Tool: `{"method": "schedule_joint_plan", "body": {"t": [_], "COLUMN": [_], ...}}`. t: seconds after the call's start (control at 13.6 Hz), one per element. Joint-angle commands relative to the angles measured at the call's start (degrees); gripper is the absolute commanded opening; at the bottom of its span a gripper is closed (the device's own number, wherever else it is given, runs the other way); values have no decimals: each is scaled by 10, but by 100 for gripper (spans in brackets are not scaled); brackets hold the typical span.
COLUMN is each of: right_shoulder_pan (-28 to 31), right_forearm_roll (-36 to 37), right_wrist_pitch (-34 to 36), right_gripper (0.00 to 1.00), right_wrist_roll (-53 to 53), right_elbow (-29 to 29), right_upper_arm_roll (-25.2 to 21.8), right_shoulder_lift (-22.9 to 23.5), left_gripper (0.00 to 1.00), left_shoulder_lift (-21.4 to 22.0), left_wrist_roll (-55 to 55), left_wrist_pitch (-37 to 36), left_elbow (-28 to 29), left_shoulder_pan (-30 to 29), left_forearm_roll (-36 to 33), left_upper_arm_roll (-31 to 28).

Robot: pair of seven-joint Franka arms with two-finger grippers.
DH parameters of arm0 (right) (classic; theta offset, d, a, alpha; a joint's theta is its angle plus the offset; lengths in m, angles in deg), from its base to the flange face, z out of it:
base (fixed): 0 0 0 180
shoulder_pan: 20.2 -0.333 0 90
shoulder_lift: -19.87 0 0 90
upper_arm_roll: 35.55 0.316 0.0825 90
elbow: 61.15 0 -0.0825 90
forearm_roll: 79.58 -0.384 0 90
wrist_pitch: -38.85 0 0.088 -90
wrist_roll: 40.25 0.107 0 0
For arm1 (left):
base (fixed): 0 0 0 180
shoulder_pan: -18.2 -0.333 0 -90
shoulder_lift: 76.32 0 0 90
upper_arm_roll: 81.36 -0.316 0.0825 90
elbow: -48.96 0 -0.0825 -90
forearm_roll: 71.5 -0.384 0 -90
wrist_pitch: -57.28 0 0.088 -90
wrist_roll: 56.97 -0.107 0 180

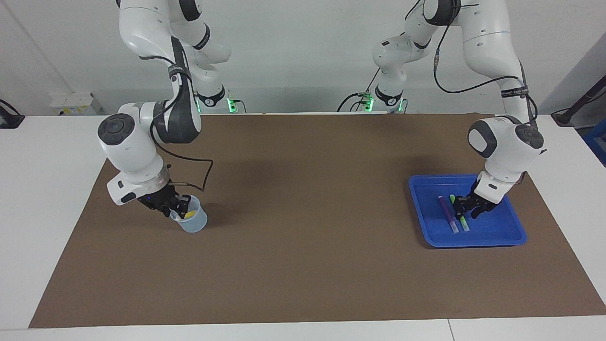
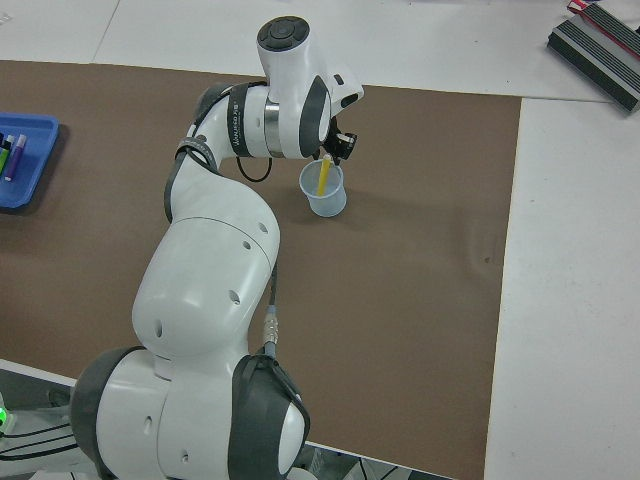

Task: Right arm passes pens to left for tray arrangement
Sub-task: 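Lift the yellow pen from the cup with the right gripper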

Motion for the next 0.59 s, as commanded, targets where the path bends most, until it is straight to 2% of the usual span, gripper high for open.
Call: {"method": "schedule_joint_plan", "body": {"t": [0.0, 0.15, 0.29, 0.52], "right_shoulder_pan": [3, 2, 2, 2], "right_forearm_roll": [13, 13, 12, 12], "right_wrist_pitch": [-32, -34, -44, -44], "right_gripper": [46, 46, 45, 45], "right_wrist_roll": [-3, -3, -4, -3], "right_elbow": [-15, -15, -19, -19], "right_upper_arm_roll": [3, 4, 4, 5], "right_shoulder_lift": [1, 2, 5, 6], "left_gripper": [100, 100, 100, 100], "left_shoulder_lift": [8, 18, 47, 79], "left_wrist_roll": [-4, -6, -5, -16], "left_wrist_pitch": [18, 22, 20, -16], "left_elbow": [-3, -3, -3, 2], "left_shoulder_pan": [-1, 0, 1, -4], "left_forearm_roll": [-12, -12, -12, -12], "left_upper_arm_roll": [4, 4, 5, 6]}}
